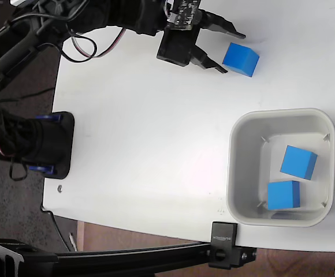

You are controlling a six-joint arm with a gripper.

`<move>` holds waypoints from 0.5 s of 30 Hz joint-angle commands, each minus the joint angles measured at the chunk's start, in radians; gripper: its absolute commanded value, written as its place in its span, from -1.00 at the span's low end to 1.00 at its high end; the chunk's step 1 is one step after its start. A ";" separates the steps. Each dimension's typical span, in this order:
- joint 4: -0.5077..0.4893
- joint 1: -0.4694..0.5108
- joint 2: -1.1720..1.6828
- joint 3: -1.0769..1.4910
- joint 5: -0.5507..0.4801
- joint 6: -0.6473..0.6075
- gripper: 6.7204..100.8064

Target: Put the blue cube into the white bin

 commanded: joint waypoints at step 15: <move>-0.086 0.015 0.051 0.043 -0.021 -0.006 0.88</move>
